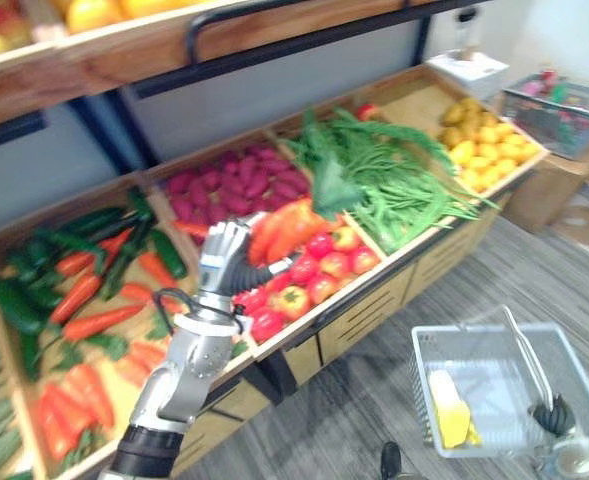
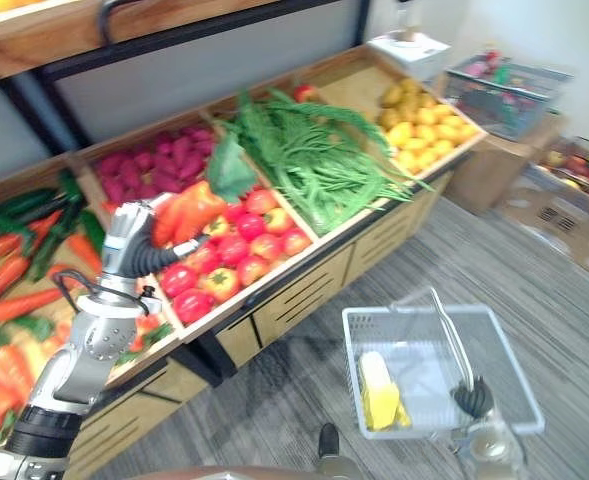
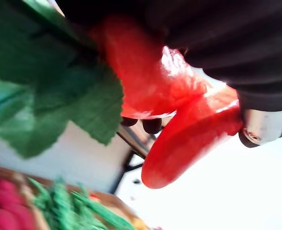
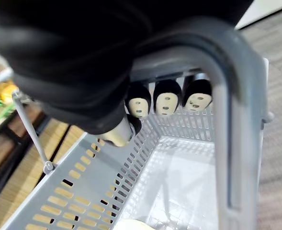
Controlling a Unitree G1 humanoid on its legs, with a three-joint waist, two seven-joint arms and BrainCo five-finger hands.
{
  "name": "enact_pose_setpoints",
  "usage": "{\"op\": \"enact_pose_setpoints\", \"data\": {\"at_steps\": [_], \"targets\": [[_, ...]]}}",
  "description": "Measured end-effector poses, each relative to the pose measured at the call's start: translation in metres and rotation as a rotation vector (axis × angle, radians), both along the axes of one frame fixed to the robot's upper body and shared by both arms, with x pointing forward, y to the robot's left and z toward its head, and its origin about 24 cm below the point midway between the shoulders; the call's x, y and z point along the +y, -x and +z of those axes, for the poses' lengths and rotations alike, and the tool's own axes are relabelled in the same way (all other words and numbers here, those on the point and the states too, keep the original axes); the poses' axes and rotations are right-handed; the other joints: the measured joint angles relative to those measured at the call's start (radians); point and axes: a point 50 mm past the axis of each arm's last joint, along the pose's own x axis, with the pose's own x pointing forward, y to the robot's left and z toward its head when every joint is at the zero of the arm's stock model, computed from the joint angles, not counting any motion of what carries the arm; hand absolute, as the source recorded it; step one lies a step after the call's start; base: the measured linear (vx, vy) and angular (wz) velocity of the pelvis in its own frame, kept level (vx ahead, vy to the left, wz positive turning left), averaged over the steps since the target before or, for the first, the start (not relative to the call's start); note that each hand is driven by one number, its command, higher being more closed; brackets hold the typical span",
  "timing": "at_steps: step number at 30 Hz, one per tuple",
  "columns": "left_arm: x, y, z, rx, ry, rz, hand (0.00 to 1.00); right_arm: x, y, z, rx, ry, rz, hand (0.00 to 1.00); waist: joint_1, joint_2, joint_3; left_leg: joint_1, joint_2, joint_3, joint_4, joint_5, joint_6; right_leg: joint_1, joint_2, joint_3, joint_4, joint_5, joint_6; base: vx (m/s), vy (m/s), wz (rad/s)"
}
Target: Pick vegetable in the basket
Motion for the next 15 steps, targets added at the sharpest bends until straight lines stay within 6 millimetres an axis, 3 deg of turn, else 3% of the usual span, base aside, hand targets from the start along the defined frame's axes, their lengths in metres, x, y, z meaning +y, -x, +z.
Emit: {"op": "enact_pose_setpoints", "data": {"at_steps": [3, 8, 15], "targets": [[-0.016, 0.007, 0.0, 0.025, -0.061, -0.145, 1.0, 0.011, -0.02, 0.025, -0.039, 0.063, 0.217, 1.0, -0.028, 0.002, -0.003, 0.03, 0.035, 0.078, 0.051, -0.027, -0.028, 0.001, 0.036, 0.069, 0.001, 0.013, -0.009, 0.0, -0.065, -0.73], [-0.043, 0.014, -0.002, 0.061, -0.139, -0.351, 1.0, 0.029, -0.03, 0.044, -0.015, 0.113, 0.459, 1.0, -0.033, 0.007, -0.007, 0.055, 0.078, 0.156, 0.111, -0.054, -0.052, -0.007, 0.076, 0.132, 0.001, 0.018, -0.015, -0.04, -0.071, -0.48], [-0.075, 0.028, -0.021, 0.157, -0.221, -0.576, 1.0, 0.058, -0.056, 0.07, -0.041, 0.193, 0.759, 1.0, -0.039, 0.015, -0.012, 0.084, 0.114, 0.245, 0.166, -0.076, -0.076, -0.02, 0.121, 0.208, 0.0, 0.031, -0.028, -0.09, -0.024, -0.35]]}}
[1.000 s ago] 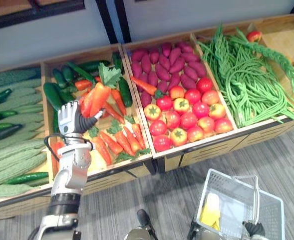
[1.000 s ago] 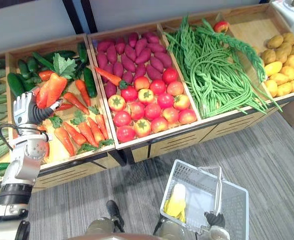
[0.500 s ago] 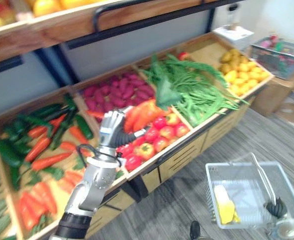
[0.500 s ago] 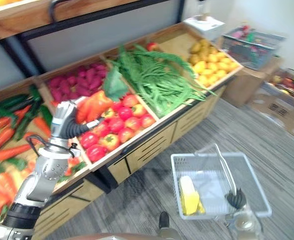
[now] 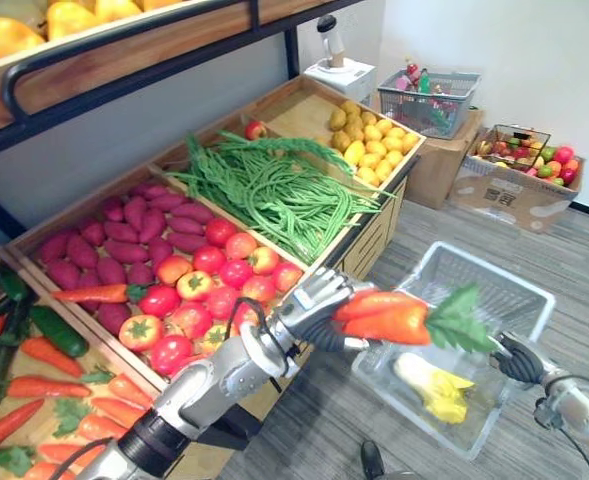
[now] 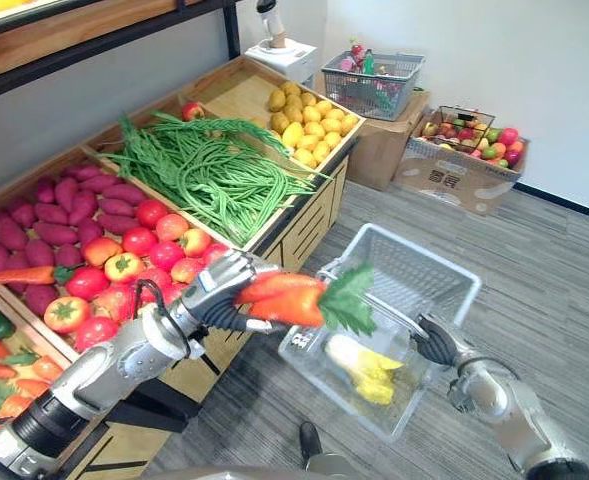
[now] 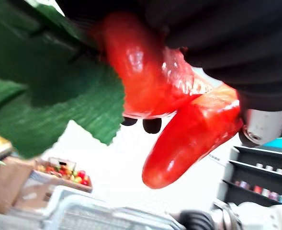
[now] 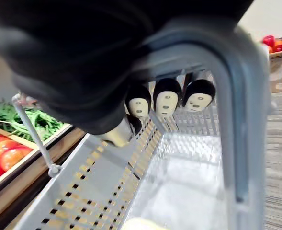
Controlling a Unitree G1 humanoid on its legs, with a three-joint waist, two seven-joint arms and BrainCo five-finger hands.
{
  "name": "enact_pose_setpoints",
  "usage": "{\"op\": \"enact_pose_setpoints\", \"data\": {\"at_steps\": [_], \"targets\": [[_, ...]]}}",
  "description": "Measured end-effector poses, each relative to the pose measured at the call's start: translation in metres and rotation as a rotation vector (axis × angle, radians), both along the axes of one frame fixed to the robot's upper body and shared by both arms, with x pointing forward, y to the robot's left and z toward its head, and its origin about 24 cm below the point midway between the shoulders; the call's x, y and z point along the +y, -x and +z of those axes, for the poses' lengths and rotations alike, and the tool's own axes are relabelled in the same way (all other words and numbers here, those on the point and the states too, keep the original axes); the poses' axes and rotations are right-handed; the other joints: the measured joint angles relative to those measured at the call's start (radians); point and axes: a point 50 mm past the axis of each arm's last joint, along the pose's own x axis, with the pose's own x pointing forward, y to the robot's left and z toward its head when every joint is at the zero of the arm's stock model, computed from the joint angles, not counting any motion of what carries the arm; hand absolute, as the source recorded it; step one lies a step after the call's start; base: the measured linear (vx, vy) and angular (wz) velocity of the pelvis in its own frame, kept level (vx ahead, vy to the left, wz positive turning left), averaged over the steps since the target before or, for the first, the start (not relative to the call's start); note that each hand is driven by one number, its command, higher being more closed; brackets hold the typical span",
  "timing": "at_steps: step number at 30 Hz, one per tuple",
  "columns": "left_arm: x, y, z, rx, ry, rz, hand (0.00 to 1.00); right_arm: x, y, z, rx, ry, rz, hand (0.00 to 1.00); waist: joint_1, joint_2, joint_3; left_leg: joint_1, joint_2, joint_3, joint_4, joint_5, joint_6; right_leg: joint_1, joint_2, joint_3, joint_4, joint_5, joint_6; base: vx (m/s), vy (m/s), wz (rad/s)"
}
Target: Pick vegetable in the basket
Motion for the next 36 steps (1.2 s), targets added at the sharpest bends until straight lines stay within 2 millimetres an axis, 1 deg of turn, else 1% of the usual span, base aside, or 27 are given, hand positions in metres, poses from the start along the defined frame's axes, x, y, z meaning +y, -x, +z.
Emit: {"op": "enact_pose_setpoints", "data": {"at_steps": [1, 2, 4, 6, 8, 10, 11, 12, 14, 15, 17, 19, 20, 25, 27, 31, 36], "targets": [[-0.004, 0.002, -0.004, 0.011, -0.02, -0.031, 1.0, 0.008, -0.006, 0.004, -0.012, 0.007, 0.054, 1.0, -0.003, 0.001, 0.0, 0.009, 0.006, 0.018, 0.013, -0.006, -0.004, -0.003, 0.007, 0.014, 0.0, 0.002, 0.0, -0.1, 0.002, -0.4], [-0.006, 0.003, -0.006, 0.019, -0.03, -0.042, 1.0, 0.011, -0.009, 0.006, -0.02, 0.008, 0.077, 1.0, -0.003, 0.002, -0.002, 0.01, 0.009, 0.024, 0.019, -0.009, -0.006, -0.006, 0.01, 0.022, 0.0, 0.004, 0.002, -0.1, 0.001, -0.37], [-0.009, 0.004, -0.013, 0.053, -0.063, -0.075, 1.0, 0.021, -0.014, 0.012, -0.04, 0.011, 0.145, 1.0, -0.015, 0.004, -0.004, 0.009, 0.012, 0.044, 0.031, -0.014, -0.008, -0.016, 0.015, 0.039, 0.0, 0.01, -0.002, -0.1, 0.002, -0.31], [-0.013, 0.006, -0.025, 0.117, -0.104, -0.118, 1.0, 0.03, -0.018, 0.016, -0.055, 0.001, 0.197, 1.0, -0.02, 0.004, -0.004, 0.022, 0.013, 0.071, 0.039, -0.019, -0.014, -0.021, 0.026, 0.066, -0.001, 0.018, -0.004, -0.1, -0.002, -0.38], [-0.019, 0.01, -0.033, 0.147, -0.146, -0.161, 1.0, 0.032, -0.019, 0.017, -0.051, -0.004, 0.211, 1.0, -0.022, 0.007, -0.009, 0.026, 0.014, 0.08, 0.044, -0.023, -0.018, -0.025, 0.03, 0.078, -0.001, 0.02, -0.003, -0.13, -0.008, -0.23], [-0.024, 0.016, -0.04, 0.175, -0.181, -0.207, 1.0, 0.033, -0.019, 0.021, -0.053, 0.015, 0.234, 1.0, -0.041, 0.013, -0.013, 0.026, 0.013, 0.081, 0.044, -0.025, -0.019, -0.025, 0.029, 0.081, -0.001, 0.021, -0.002, -0.12, -0.011, -0.06], [-0.025, 0.018, -0.042, 0.181, -0.186, -0.219, 1.0, 0.032, -0.02, 0.022, -0.054, 0.019, 0.235, 1.0, -0.044, 0.013, -0.015, 0.026, 0.012, 0.082, 0.044, -0.025, -0.019, -0.025, 0.029, 0.082, -0.001, 0.021, -0.002, -0.13, -0.01, -0.07], [-0.03, 0.023, -0.045, 0.19, -0.202, -0.257, 1.0, 0.03, -0.019, 0.023, -0.046, 0.038, 0.243, 1.0, -0.045, 0.013, -0.021, 0.027, 0.011, 0.088, 0.044, -0.025, -0.02, -0.028, 0.03, 0.087, -0.001, 0.022, 0.0, -0.13, -0.008, -0.08], [-0.033, 0.028, -0.049, 0.2, -0.222, -0.29, 1.0, 0.03, -0.019, 0.025, -0.04, 0.057, 0.259, 1.0, -0.045, 0.013, -0.023, 0.029, 0.009, 0.096, 0.044, -0.026, -0.02, -0.029, 0.031, 0.096, -0.002, 0.025, 0.001, -0.14, -0.011, -0.12], [-0.034, 0.028, -0.054, 0.215, -0.241, -0.299, 1.0, 0.031, -0.02, 0.027, -0.042, 0.064, 0.269, 1.0, -0.046, 0.013, -0.024, 0.03, 0.009, 0.103, 0.044, -0.028, -0.019, -0.03, 0.032, 0.1, -0.003, 0.027, 0.0, -0.14, -0.016, -0.12], [-0.033, 0.028, -0.061, 0.239, -0.267, -0.296, 1.0, 0.032, -0.02, 0.03, -0.042, 0.069, 0.283, 1.0, -0.05, 0.013, -0.025, 0.031, 0.008, 0.104, 0.046, -0.029, -0.018, -0.031, 0.032, 0.104, -0.003, 0.028, 0.002, -0.12, -0.026, -0.06], [-0.03, 0.027, -0.071, 0.263, -0.309, -0.287, 1.0, 0.036, -0.021, 0.035, -0.05, 0.043, 0.297, 1.0, -0.068, 0.013, -0.026, 0.031, 0.008, 0.104, 0.047, -0.029, -0.018, -0.031, 0.032, 0.104, -0.003, 0.028, 0.002, -0.14, -0.043, 0.0], [-0.029, 0.027, -0.073, 0.267, -0.318, -0.284, 1.0, 0.038, -0.021, 0.037, -0.055, 0.035, 0.302, 1.0, -0.071, 0.013, -0.026, 0.031, 0.008, 0.105, 0.048, -0.029, -0.018, -0.031, 0.032, 0.104, -0.003, 0.029, 0.002, -0.15, -0.046, -0.03], [-0.032, 0.024, -0.094, 0.295, -0.393, -0.265, 1.0, 0.054, -0.022, 0.048, -0.095, -0.026, 0.355, 1.0, -0.092, 0.013, -0.031, 0.034, 0.009, 0.107, 0.054, -0.031, -0.018, -0.031, 0.032, 0.11, -0.003, 0.031, 0.002, -0.12, -0.031, -0.03], [-0.033, 0.022, -0.099, 0.295, -0.415, -0.256, 1.0, 0.059, -0.021, 0.05, -0.099, -0.033, 0.379, 1.0, -0.095, 0.014, -0.034, 0.037, 0.009, 0.111, 0.059, -0.032, -0.018, -0.031, 0.034, 0.113, -0.003, 0.032, 0.002, -0.11, -0.019, -0.06], [-0.036, 0.019, -0.109, 0.329, -0.427, -0.226, 1.0, 0.065, -0.017, 0.045, -0.064, -0.04, 0.416, 1.0, -0.096, 0.013, -0.044, 0.042, 0.008, 0.118, 0.059, -0.034, -0.019, -0.03, 0.036, 0.121, -0.003, 0.033, 0.002, -0.11, -0.021, -0.06], [-0.037, 0.007, -0.119, 0.346, -0.462, -0.157, 1.0, 0.067, -0.016, 0.045, -0.024, -0.063, 0.434, 1.0, -0.099, 0.012, -0.044, 0.041, 0.008, 0.118, 0.059, -0.037, -0.018, -0.031, 0.035, 0.122, -0.003, 0.033, 0.003, -0.13, -0.036, 0.0]]}}
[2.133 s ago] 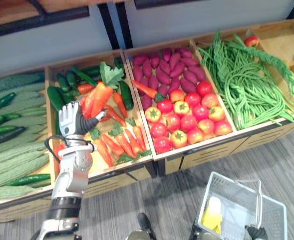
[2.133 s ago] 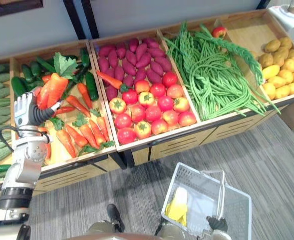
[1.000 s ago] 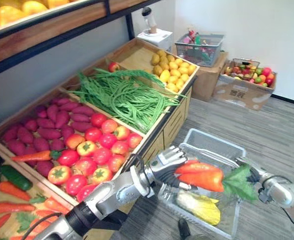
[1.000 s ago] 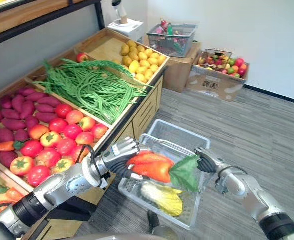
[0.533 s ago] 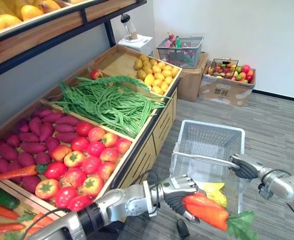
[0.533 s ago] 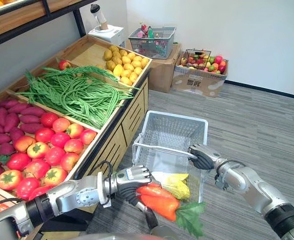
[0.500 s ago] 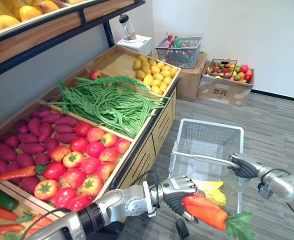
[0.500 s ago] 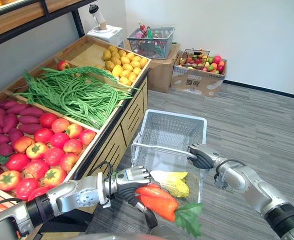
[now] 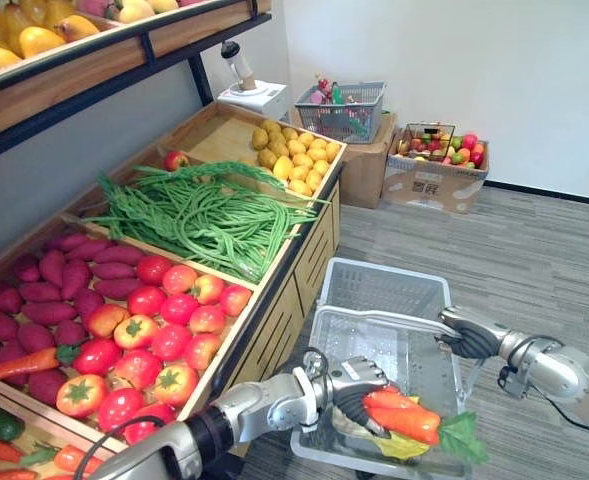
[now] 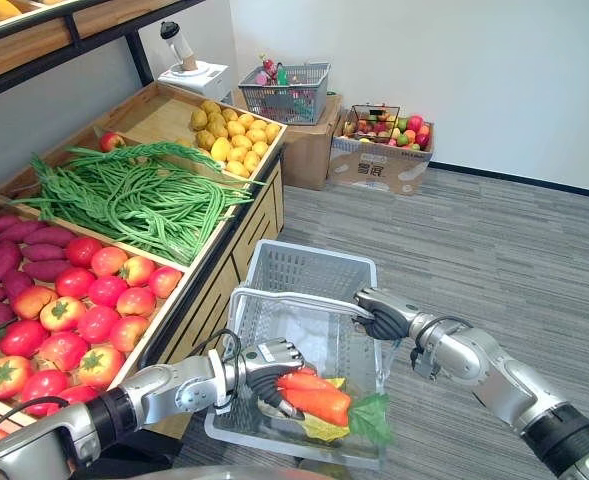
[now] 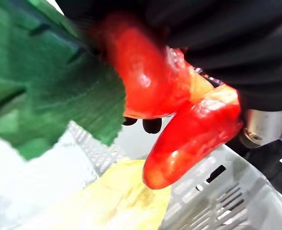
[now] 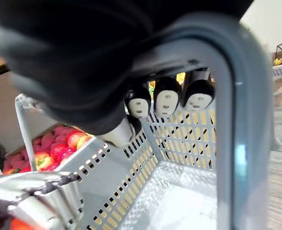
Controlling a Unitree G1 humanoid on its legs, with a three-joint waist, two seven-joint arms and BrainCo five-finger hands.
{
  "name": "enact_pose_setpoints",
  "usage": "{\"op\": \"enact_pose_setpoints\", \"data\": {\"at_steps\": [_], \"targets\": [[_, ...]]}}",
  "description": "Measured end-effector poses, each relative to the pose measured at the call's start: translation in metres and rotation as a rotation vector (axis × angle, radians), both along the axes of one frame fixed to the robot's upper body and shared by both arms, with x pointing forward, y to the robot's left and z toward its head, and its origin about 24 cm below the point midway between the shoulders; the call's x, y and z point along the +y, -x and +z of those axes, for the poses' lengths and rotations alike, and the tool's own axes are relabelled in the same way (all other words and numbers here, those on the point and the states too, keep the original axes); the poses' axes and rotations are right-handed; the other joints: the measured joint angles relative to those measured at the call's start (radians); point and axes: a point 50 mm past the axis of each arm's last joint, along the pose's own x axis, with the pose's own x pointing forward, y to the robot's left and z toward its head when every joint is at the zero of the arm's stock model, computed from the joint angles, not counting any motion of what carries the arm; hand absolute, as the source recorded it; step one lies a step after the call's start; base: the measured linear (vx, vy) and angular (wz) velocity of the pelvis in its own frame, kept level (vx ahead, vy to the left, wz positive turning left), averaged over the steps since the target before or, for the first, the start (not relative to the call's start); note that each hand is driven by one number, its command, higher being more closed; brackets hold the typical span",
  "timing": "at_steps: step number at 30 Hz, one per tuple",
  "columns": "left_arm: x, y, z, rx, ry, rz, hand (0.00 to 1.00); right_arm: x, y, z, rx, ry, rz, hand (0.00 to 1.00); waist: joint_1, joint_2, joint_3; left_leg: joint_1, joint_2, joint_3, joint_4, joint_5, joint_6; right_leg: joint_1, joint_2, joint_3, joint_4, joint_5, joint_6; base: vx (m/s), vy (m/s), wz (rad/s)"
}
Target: Pick vegetable in the basket
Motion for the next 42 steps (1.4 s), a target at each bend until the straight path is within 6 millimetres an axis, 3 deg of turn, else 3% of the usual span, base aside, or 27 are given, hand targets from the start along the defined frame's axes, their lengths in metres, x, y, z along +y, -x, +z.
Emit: {"op": "enact_pose_setpoints", "data": {"at_steps": [6, 7, 16, 27, 32, 35, 38, 42], "targets": [[0.005, -0.014, -0.005, -0.006, -0.002, 0.097, 1.0, 0.002, 0.0, 0.002, 0.013, -0.038, -0.001, 1.0, -0.003, 0.0, 0.0, -0.004, 0.0, -0.002, 0.0, 0.0, 0.0, -0.003, 0.0, -0.001, -0.001, 0.0, 0.0, -0.11, -0.035, 0.01], [0.007, -0.017, -0.006, -0.011, -0.011, 0.118, 0.0, 0.003, 0.0, 0.003, 0.016, -0.041, 0.004, 1.0, -0.004, -0.001, -0.001, -0.008, 0.0, -0.003, 0.0, 0.0, 0.0, -0.006, -0.001, -0.002, -0.001, 0.0, 0.0, -0.09, -0.027, 0.02], [0.026, -0.034, -0.016, -0.038, -0.072, 0.255, 0.0, 0.009, 0.005, 0.0, 0.066, -0.066, 0.026, 1.0, -0.014, -0.009, -0.006, -0.022, -0.011, -0.003, -0.017, 0.002, 0.002, -0.012, -0.013, -0.026, -0.032, 0.007, -0.005, -0.08, -0.015, 0.01], [0.031, -0.039, -0.02, -0.034, -0.107, 0.277, 0.0, 0.011, 0.006, -0.003, 0.098, -0.089, 0.026, 1.0, -0.026, -0.027, 0.006, -0.016, -0.026, -0.011, -0.034, 0.002, 0.002, -0.008, -0.022, -0.031, -0.033, 0.006, -0.005, -0.13, -0.029, 0.0], [0.014, -0.044, 0.004, -0.108, -0.027, 0.222, 0.0, 0.009, 0.009, -0.008, 0.119, -0.091, 0.011, 1.0, -0.023, -0.037, 0.014, -0.019, -0.023, -0.034, -0.035, 0.002, 0.003, 0.004, -0.031, -0.057, -0.035, -0.001, 0.0, -0.14, -0.066, 0.15], [-0.01, -0.037, 0.029, -0.169, 0.074, 0.122, 0.0, 0.003, 0.01, -0.022, 0.15, -0.103, -0.048, 1.0, -0.021, -0.041, 0.016, -0.039, -0.018, -0.072, -0.03, 0.0, 0.008, 0.006, -0.043, -0.087, -0.03, 0.002, -0.004, -0.13, -0.039, 0.33], [-0.027, -0.019, 0.04, -0.176, 0.117, -0.01, 0.0, -0.009, 0.003, -0.027, 0.121, -0.115, -0.151, 1.0, -0.012, -0.044, 0.018, -0.055, -0.016, -0.1, -0.022, -0.005, 0.015, 0.008, -0.056, -0.115, -0.029, 0.002, -0.004, -0.14, -0.02, 0.28], [-0.049, 0.006, 0.075, -0.183, 0.299, -0.165, 0.0, -0.023, -0.001, -0.044, 0.127, -0.125, -0.294, 1.0, 0.011, -0.047, 0.02, -0.075, -0.008, -0.153, -0.006, -0.016, 0.027, 0.023, -0.076, -0.164, -0.025, 0.0, -0.001, -0.14, -0.011, 0.35]]}}
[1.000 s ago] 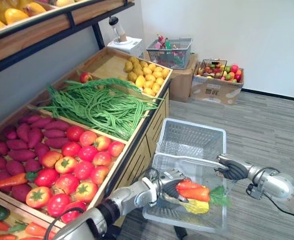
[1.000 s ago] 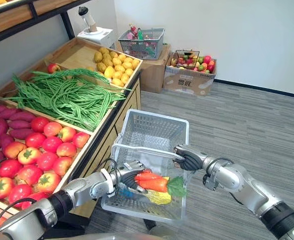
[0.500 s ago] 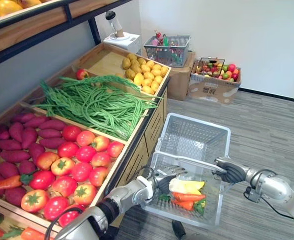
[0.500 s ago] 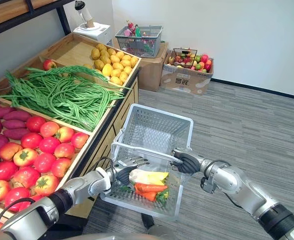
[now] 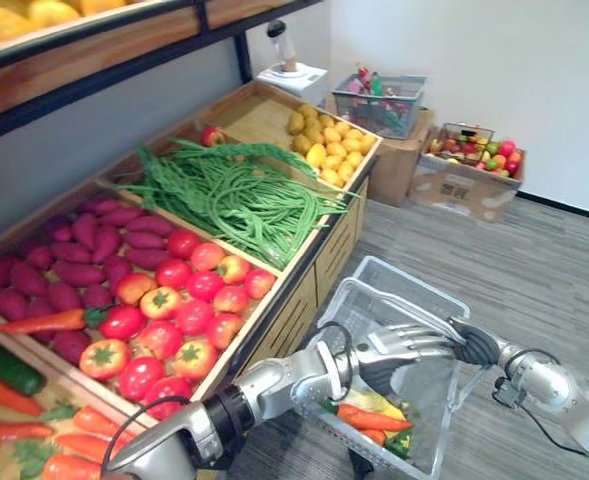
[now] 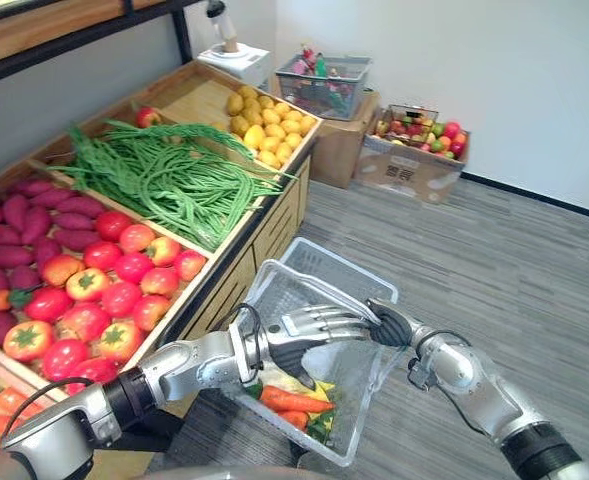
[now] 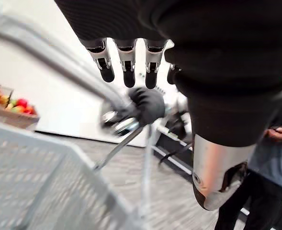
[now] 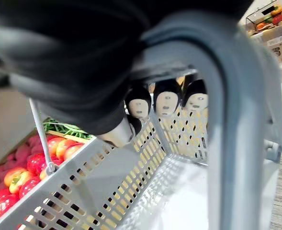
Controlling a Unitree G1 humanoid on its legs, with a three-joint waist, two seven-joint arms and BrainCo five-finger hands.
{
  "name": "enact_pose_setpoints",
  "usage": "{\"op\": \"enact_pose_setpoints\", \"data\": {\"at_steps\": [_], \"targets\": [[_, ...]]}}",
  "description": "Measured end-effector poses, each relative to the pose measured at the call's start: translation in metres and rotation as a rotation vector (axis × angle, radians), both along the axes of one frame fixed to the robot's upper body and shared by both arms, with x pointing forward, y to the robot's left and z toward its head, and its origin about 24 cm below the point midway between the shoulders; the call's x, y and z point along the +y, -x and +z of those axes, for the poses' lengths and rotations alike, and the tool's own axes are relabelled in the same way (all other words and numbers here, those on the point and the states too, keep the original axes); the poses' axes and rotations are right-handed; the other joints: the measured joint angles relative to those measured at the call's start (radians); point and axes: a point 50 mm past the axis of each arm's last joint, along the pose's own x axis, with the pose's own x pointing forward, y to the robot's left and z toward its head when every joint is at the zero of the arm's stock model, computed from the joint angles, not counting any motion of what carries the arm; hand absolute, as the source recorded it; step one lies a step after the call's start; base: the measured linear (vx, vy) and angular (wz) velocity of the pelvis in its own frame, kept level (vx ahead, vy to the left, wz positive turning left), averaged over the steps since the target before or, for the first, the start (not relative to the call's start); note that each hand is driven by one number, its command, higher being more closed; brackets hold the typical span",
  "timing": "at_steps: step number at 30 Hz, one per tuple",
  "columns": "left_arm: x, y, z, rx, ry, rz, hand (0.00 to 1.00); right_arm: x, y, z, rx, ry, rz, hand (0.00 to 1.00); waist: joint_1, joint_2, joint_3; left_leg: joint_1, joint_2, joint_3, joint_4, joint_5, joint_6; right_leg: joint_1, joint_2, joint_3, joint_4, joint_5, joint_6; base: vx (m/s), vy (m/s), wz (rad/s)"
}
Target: Pick vegetable in the basket
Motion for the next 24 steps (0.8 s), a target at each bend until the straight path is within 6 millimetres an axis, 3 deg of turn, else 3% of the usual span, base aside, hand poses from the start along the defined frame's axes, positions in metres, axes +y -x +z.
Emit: {"op": "enact_pose_setpoints", "data": {"at_steps": [5, 14, 17, 20, 22, 24], "targets": [[-0.007, 0.024, 0.014, 0.031, 0.058, -0.139, 0.0, -0.018, 0.002, -0.017, 0.007, 0.017, -0.164, 1.0, 0.021, 0.0, 0.0, -0.031, 0.002, -0.06, 0.013, -0.008, 0.01, 0.004, -0.026, -0.055, 0.009, -0.006, 0.007, -0.12, -0.007, 0.36], [0.013, 0.042, 0.039, 0.078, 0.181, -0.166, 0.0, -0.067, 0.022, -0.043, 0.019, -0.052, -0.594, 1.0, 0.065, -0.005, 0.003, -0.123, -0.002, -0.22, 0.024, 0.0, 0.041, 0.019, -0.08, -0.202, 0.012, -0.017, 0.018, -0.09, -0.02, 0.51], [0.032, 0.034, 0.048, 0.08, 0.281, -0.025, 0.0, -0.083, 0.049, -0.061, 0.065, -0.087, -0.752, 1.0, 0.087, -0.006, 0.004, -0.173, -0.013, -0.325, 0.018, 0.012, 0.063, 0.038, -0.108, -0.303, 0.012, -0.023, 0.025, -0.06, 0.019, 0.98], [0.064, 0.021, 0.058, 0.035, 0.374, 0.169, 0.0, -0.092, 0.078, -0.085, 0.147, -0.112, -0.905, 1.0, 0.109, -0.018, 0.007, -0.213, -0.053, -0.433, -0.025, 0.042, 0.094, 0.06, -0.145, -0.401, 0.011, -0.041, 0.034, -0.06, 0.056, 1.05], [0.093, 0.013, 0.061, 0.004, 0.414, 0.342, 0.0, -0.094, 0.099, -0.108, 0.247, -0.129, -1.006, 1.0, 0.131, -0.025, 0.007, -0.231, -0.098, -0.501, -0.085, 0.078, 0.106, 0.07, -0.172, -0.463, 0.008, -0.049, 0.041, -0.04, 0.056, 0.88], [0.119, 0.009, 0.063, -0.029, 0.439, 0.488, 0.0, -0.094, 0.111, -0.123, 0.312, -0.156, -1.095, 1.0, 0.133, -0.027, 0.007, -0.244, -0.132, -0.555, -0.134, 0.108, 0.113, 0.075, -0.19, -0.506, 0.001, -0.054, 0.048, -0.02, 0.046, 0.74]]}}
